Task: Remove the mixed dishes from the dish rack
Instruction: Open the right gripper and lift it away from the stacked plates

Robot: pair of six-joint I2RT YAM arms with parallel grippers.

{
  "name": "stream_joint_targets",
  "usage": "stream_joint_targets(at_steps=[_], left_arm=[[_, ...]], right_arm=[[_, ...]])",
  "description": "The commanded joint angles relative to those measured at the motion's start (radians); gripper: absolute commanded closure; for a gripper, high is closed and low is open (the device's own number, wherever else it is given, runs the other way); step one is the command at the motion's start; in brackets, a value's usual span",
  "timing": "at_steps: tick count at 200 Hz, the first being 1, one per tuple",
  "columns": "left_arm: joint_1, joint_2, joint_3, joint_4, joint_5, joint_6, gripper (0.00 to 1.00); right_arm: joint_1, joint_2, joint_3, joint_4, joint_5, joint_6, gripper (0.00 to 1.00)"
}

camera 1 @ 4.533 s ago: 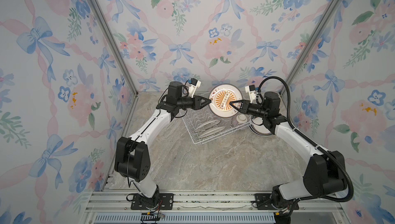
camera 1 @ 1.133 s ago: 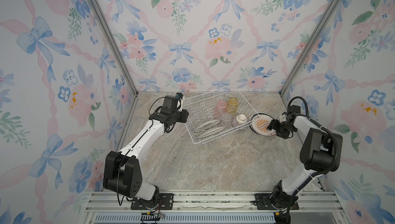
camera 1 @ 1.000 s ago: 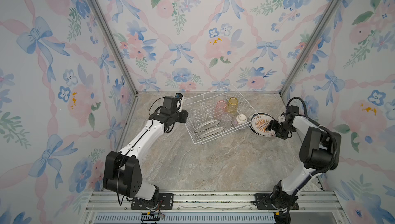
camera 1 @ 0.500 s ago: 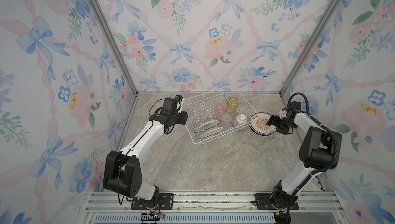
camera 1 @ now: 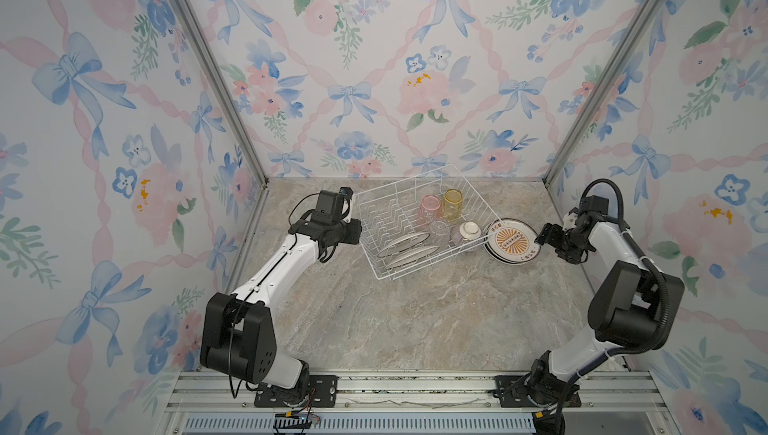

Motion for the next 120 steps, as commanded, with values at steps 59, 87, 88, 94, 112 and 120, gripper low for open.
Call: stream_joint_targets(at_steps=[59, 87, 88, 94, 112, 120], left_arm=[[0.007, 0.001, -0.046, -0.019, -0.016, -0.031, 0.71], [0.007, 0.022, -0.065, -0.023, 0.000, -0.043, 0.69], [0.008, 0.023, -0.066, -0.023, 0.001, -0.043, 0.69], [0.008, 0.032, -0.069, -0.024, 0.004, -0.047, 0.69], [0.007, 0.056, -0.074, -0.022, 0.005, -0.057, 0.69], [0.006, 0.063, -0.074, -0.020, 0.003, -0.061, 0.69]], right_arm=[[0.203, -0.053, 0.120, 0.052, -0.252, -0.045, 0.32], [0.257, 0.000, 0.168, 0.042, -0.252, -0.078, 0.30], [0.258, 0.000, 0.170, 0.043, -0.251, -0.078, 0.30], [0.265, 0.030, 0.175, 0.046, -0.252, -0.082, 0.29], [0.274, 0.059, 0.182, 0.072, -0.250, -0.073, 0.29], [0.276, 0.068, 0.183, 0.088, -0.251, -0.068, 0.28]])
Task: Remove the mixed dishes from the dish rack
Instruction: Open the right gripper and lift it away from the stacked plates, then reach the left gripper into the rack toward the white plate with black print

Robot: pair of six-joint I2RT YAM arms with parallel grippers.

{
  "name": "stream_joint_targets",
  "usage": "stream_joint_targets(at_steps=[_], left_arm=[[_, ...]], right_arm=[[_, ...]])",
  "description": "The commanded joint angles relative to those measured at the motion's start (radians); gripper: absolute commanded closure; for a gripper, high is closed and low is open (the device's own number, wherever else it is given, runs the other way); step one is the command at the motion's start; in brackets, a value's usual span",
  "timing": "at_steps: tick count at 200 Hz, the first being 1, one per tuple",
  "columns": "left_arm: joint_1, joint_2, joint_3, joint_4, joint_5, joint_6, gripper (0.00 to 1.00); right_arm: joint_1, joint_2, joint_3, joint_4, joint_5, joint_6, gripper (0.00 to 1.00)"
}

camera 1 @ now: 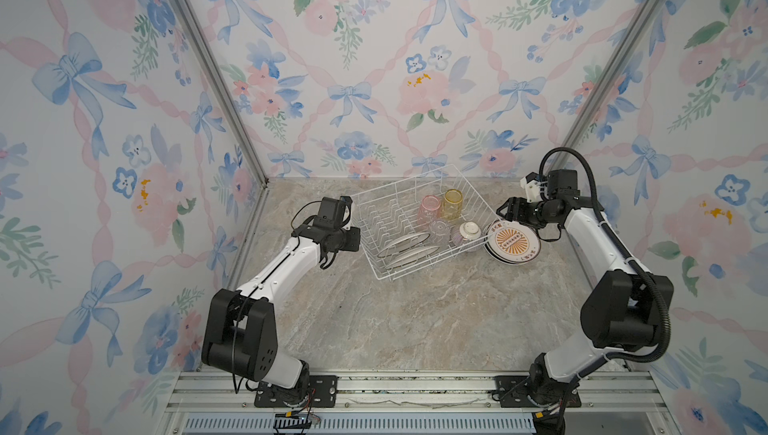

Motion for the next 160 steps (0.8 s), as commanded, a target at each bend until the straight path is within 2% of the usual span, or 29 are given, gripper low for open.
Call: stream_joint_targets(at_steps=[1, 79, 107, 139, 160], left_arm=[[0.006, 0.035, -0.016, -0.017, 0.010, -0.025, 0.69], [0.005, 0.092, 0.016, 0.002, 0.027, -0.028, 0.70], [0.006, 0.084, 0.019, 0.008, 0.029, -0.033, 0.72], [0.019, 0.020, 0.011, 0.008, 0.033, -0.039, 0.70], [0.033, -0.005, 0.005, 0.008, 0.038, -0.039, 0.70]], right_arm=[[0.009, 0.041, 0.027, 0.027, -0.017, -0.011, 0.28], [0.019, 0.184, 0.084, 0.081, -0.003, -0.001, 0.30], [0.026, 0.216, 0.089, 0.091, -0.022, 0.002, 0.38], [0.041, 0.229, 0.092, 0.090, -0.052, -0.003, 0.59], [0.053, 0.230, 0.094, 0.082, -0.059, -0.005, 0.65]])
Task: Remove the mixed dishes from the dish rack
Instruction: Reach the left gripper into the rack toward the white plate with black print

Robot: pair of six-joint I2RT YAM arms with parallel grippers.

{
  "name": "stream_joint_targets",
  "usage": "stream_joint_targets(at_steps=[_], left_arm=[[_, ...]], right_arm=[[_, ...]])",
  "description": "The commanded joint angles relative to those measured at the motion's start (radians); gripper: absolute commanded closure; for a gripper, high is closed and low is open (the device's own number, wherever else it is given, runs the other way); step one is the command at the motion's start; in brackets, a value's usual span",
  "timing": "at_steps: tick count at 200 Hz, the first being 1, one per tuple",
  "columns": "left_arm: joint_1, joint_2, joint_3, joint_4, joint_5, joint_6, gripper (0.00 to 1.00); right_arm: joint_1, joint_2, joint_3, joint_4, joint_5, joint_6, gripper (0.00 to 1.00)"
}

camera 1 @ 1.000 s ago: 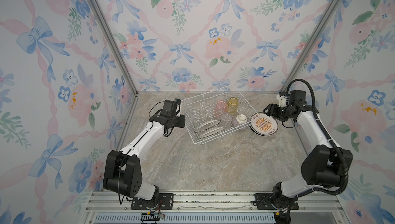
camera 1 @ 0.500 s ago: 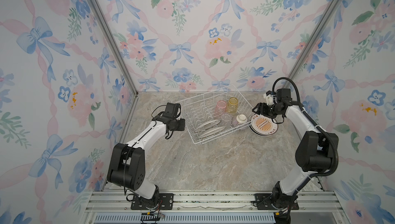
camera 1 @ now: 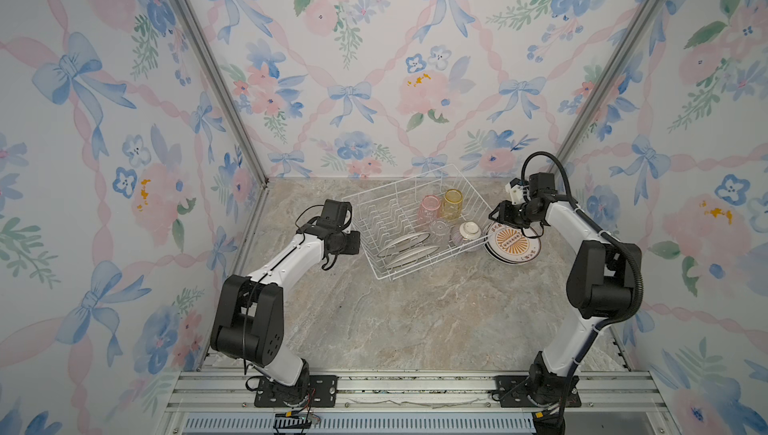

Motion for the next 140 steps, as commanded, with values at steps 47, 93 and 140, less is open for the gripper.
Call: stream_joint_targets(at_steps=[47, 93, 140], left_arm=[[0.036, -0.080, 0.001, 0.010, 0.019, 0.002, 0.71], [0.048, -0.131, 0.027, -0.013, 0.011, 0.035, 0.70], [0.030, -0.182, 0.041, -0.044, 0.022, 0.097, 0.70]], right_arm=[[0.063, -0.014, 0.004, -0.032, -0.047, -0.008, 0.86], [0.115, -0.112, -0.104, -0.037, -0.031, 0.006, 0.86], [0.172, -0.204, -0.204, -0.063, -0.008, 0.030, 0.86]])
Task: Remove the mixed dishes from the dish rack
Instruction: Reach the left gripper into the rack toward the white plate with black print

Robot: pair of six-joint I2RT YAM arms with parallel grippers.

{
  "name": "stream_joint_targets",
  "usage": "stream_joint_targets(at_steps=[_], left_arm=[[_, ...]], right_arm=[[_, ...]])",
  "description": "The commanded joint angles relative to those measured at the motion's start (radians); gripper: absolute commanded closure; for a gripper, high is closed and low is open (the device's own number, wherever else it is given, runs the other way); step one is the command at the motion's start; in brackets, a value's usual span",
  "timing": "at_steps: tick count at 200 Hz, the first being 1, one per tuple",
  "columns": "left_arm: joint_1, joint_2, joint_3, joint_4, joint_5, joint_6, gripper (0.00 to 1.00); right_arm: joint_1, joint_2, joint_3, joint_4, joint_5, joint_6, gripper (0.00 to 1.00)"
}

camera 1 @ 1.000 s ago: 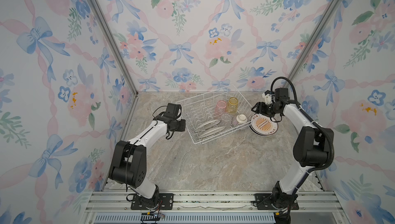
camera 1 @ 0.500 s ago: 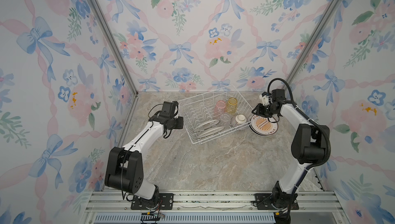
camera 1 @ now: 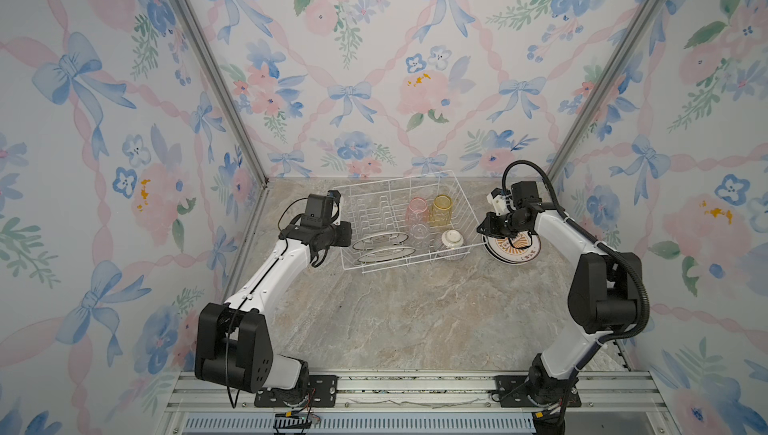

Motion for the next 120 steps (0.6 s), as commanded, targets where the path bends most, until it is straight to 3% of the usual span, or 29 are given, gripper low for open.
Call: stream_joint_targets(at_steps=[1, 19, 30, 58, 63, 76, 97, 120], left_arm=[[-0.015, -0.038, 0.028, -0.037, 0.012, 0.060, 0.70], [-0.068, -0.043, 0.034, -0.050, -0.012, 0.118, 0.70], [-0.110, -0.040, 0.044, -0.067, -0.057, 0.158, 0.69], [-0.207, -0.038, 0.068, -0.088, -0.148, 0.250, 0.69], [-0.215, -0.042, 0.071, -0.088, -0.157, 0.260, 0.64], [-0.231, -0.059, 0.073, -0.088, -0.165, 0.295, 0.56], [-0.255, -0.078, 0.069, -0.096, -0.171, 0.365, 0.56], [-0.286, -0.069, 0.071, -0.099, -0.258, 0.426, 0.55]], right_arm=[[0.036, -0.068, -0.043, -0.042, -0.007, 0.026, 0.86], [0.045, -0.091, -0.057, -0.057, 0.014, 0.025, 0.83], [0.045, -0.092, -0.055, -0.067, 0.036, 0.023, 0.67], [0.043, -0.136, -0.034, -0.082, 0.085, 0.013, 0.42], [0.042, -0.141, -0.031, -0.084, 0.090, 0.011, 0.40], [0.036, -0.157, -0.025, -0.084, 0.104, 0.010, 0.38], [0.025, -0.176, -0.025, -0.079, 0.108, 0.007, 0.39], [0.021, -0.189, -0.030, -0.072, 0.097, 0.009, 0.39]])
